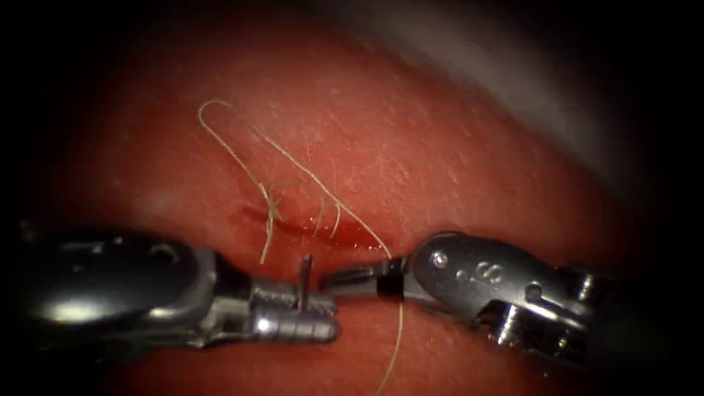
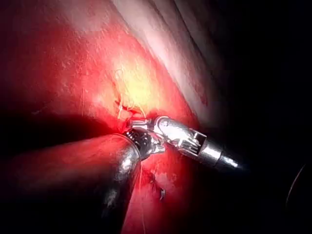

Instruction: Wound Closure

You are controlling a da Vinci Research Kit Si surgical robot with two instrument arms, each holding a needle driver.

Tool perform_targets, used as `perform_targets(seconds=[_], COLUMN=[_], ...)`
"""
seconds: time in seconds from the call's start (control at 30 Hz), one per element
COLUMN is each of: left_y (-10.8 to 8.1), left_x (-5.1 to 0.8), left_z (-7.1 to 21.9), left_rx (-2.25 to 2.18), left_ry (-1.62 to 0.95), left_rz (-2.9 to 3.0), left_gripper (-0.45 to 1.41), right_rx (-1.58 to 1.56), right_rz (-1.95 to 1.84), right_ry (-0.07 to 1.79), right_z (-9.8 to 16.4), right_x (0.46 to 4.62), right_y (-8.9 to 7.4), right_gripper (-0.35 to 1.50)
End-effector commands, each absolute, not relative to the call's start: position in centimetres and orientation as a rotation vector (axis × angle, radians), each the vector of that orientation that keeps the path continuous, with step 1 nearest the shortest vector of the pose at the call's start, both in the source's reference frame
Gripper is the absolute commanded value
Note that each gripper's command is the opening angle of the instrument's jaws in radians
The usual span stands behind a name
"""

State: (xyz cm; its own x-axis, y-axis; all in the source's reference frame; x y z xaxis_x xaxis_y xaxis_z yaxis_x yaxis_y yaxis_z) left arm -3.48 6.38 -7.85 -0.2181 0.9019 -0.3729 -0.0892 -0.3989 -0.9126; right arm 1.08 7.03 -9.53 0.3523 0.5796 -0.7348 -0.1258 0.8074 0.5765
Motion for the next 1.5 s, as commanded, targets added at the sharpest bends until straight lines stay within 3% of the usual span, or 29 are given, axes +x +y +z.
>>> perform_targets(seconds=[0.03,0.27,0.47,0.53,0.6,0.67,0.73,0.93,1.23,1.37,1.4,1.5], left_y=[6.33,6.31,6.43,6.43,6.53,6.61,6.69,6.74,6.59,6.54,6.53,6.55], left_x=[-3.53,-3.44,-3.39,-3.39,-3.37,-3.34,-3.3,-3.17,-3.06,-3.06,-3.07,-3.07], left_z=[-7.84,-8.02,-8.12,-8.12,-8.19,-8.26,-8.35,-8.48,-8.48,-8.52,-8.54,-8.57], left_rx=[-1.285,-1.383,-1.699,-1.724,-1.797,-1.809,-1.821,-1.821,-1.833,-1.84,-1.841,-1.842], left_ry=[-1.061,-1.057,-0.617,-0.522,-0.352,-0.294,-0.238,-0.177,-0.179,-0.189,-0.193,-0.196], left_rz=[1.7,1.784,2.244,2.328,2.434,2.461,2.474,2.445,2.455,2.453,2.451,2.448], left_gripper=[-0.35,-0.35,-0.35,-0.35,-0.35,-0.35,-0.35,-0.35,-0.35,-0.35,-0.35,-0.35], right_rx=[0.465,0.465,0.464,0.464,0.463,0.453,0.452,0.433,0.387,0.383,0.382,0.38], right_rz=[0.477,0.475,0.475,0.476,0.486,0.497,0.513,0.557,0.622,0.628,0.63,0.631], right_ry=[1.129,1.126,1.126,1.126,1.126,1.133,1.14,1.152,1.145,1.146,1.145,1.145], right_z=[-9.5,-9.49,-9.47,-9.47,-9.47,-9.49,-9.53,-9.71,-9.72,-9.71,-9.71,-9.7], right_x=[1.14,1.13,1.13,1.13,1.12,1.11,1.11,1.1,1.16,1.21,1.24,1.26], right_y=[7.05,7.05,7.05,7.06,7.08,7.09,7.11,7.19,7.27,7.29,7.3,7.31], right_gripper=[-0.35,-0.35,-0.33,-0.06,0.42,0.64,0.74,0.84,0.79,0.71,0.54,0.47])
